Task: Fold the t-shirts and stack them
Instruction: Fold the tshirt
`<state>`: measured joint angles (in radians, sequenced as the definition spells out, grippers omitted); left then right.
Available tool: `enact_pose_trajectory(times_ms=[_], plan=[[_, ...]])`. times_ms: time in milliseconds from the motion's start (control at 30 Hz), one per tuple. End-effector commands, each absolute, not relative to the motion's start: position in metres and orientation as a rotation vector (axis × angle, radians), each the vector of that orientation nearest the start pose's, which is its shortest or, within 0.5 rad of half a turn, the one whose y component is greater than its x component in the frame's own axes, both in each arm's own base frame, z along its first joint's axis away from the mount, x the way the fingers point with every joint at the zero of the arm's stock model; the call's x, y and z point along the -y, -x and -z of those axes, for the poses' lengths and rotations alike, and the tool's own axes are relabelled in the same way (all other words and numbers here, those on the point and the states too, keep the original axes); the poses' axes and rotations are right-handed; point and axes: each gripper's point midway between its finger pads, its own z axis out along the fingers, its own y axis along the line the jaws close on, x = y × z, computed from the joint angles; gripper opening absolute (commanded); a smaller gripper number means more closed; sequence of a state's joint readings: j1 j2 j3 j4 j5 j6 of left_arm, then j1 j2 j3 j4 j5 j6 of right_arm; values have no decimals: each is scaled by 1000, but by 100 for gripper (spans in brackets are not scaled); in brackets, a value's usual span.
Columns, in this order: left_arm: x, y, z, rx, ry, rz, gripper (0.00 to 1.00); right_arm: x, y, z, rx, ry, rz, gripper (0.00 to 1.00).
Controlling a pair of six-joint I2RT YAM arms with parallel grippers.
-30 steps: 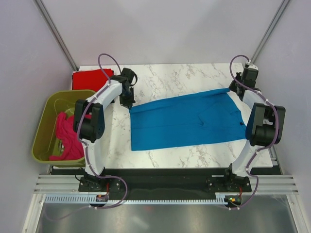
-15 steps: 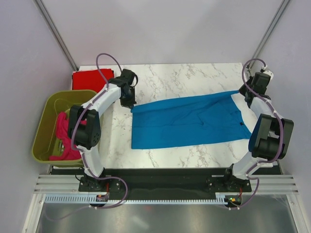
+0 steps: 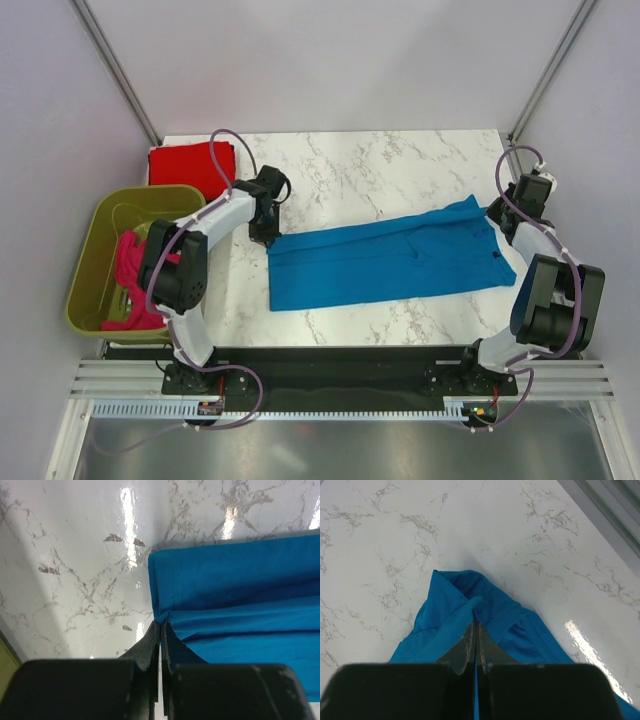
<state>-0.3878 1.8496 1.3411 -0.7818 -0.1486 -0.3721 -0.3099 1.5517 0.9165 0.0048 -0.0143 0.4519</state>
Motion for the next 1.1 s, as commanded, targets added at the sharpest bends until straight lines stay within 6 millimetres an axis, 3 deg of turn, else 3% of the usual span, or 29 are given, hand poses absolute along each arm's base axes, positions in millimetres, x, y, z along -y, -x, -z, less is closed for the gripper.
enact_pose_trajectory(times_ms=[0,233,367,533,633,833,933,1067], plan=[[122,-349,-71,-2739,72,-62,2,116,-405,-115,-2002,-819,-55,0],[126,-343,-71,-2743,65,-42,3,117,-384,-103,-2037,-868,-23,0],[120,-336,-71,-2744,82,-82,21,106,-376,-99,-2057,-854,-75,0],[112,-329,-91,-2713,119,-124,30,104,-358,-84,-2098,-887,-50,0],[118,-330,-98,-2704,130,-73,33,105,-352,-81,-2099,-906,-44,0],[131,-326,-75,-2791,157,-17,33,102,-351,-82,-2096,-894,-59,0],[131,-333,-63,-2814,161,-48,33,100,-351,-80,-2104,-892,-72,0],[138,-353,-66,-2801,157,-32,33,100,-353,-76,-2116,-895,-73,0]])
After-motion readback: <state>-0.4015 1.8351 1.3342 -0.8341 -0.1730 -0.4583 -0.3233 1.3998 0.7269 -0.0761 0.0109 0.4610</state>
